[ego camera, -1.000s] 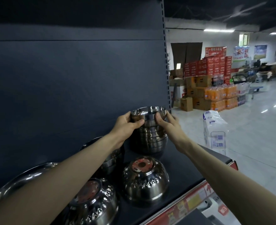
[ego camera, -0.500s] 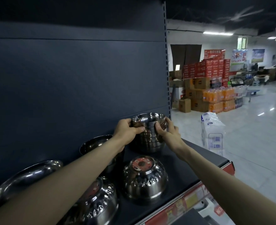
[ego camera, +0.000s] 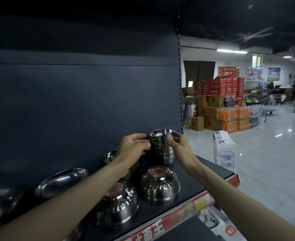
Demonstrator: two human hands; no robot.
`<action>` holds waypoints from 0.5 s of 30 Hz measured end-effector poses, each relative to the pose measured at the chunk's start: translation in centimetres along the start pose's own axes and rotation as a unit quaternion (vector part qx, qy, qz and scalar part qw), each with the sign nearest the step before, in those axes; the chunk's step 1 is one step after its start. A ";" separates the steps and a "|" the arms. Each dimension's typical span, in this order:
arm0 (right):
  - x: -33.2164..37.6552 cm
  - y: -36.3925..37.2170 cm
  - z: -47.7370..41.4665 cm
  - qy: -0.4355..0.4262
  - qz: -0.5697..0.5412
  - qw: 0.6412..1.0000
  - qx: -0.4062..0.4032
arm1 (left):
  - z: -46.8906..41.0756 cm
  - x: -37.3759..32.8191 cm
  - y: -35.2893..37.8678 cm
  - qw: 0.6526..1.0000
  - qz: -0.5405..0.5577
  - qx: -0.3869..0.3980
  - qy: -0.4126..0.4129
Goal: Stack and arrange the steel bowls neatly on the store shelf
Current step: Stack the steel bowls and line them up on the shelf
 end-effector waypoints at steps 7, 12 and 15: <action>5.4 2.4 6.6 -0.071 -0.026 0.996 0.038 | 5.7 -0.1 -1.8 1.000 0.004 -0.022 0.007; 6.8 3.1 9.6 -0.078 -0.005 0.996 0.052 | 7.5 -0.9 -2.6 0.999 0.037 -0.023 0.009; 7.0 3.0 10.5 -0.074 0.002 0.996 0.051 | 8.4 -1.5 -2.5 0.998 0.057 -0.009 0.011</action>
Point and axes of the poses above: each hand's wrist, its own z-axis away from the middle knuckle, its own y-axis out of the palm, x = y × z, the point moved 2 cm from there along -z, towards the middle knuckle, and after that the axes turned 5 degrees about x, right-handed, at the moved point
